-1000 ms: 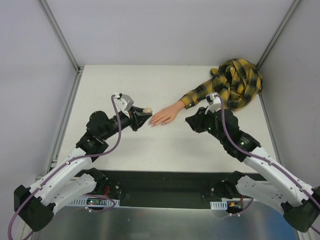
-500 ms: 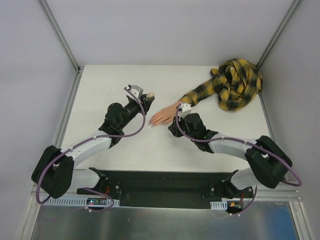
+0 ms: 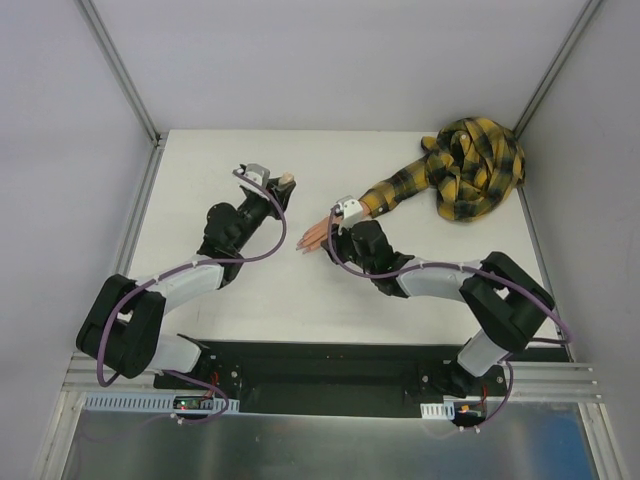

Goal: Paint the nails

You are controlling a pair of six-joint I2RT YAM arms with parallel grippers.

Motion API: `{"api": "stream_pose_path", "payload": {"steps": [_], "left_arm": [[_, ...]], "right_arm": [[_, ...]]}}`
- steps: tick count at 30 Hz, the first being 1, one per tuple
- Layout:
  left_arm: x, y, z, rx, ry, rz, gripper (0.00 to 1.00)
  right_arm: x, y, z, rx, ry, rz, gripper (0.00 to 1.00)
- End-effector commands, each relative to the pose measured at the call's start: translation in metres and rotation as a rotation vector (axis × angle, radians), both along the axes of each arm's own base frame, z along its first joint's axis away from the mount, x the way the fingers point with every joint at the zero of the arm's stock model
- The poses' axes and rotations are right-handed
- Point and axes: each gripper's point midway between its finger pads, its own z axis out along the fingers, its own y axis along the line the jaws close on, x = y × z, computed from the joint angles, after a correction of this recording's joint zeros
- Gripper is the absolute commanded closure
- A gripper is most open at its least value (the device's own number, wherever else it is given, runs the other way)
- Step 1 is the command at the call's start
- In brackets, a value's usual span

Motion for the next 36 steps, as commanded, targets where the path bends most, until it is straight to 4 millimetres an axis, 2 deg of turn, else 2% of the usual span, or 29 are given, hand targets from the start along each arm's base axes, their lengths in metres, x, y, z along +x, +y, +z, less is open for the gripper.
{"api": "stream_pose_path", "payload": {"steps": [1,5,19,36], "left_arm": [[-0.019,-0.005,0.025,-0.065,-0.088,-0.087,1.00],[-0.022,-0.005,0.016,-0.058,-0.072,-0.096,1.00],[-0.025,-0.005,0.008,-0.049,-0.060,-0.103,1.00],[-0.022,-0.008,0.005,-0.049,-0.047,-0.115,1.00]], "right_arm": [[0.022,0.009,0.026,-0.002,-0.098,-0.031,1.00],[0.023,0.007,0.014,-0.045,-0.097,-0.048,1.00],[0.022,0.007,-0.006,-0.132,-0.080,-0.061,1.00],[0.028,0.009,-0.011,-0.144,-0.079,-0.082,1.00]]}}
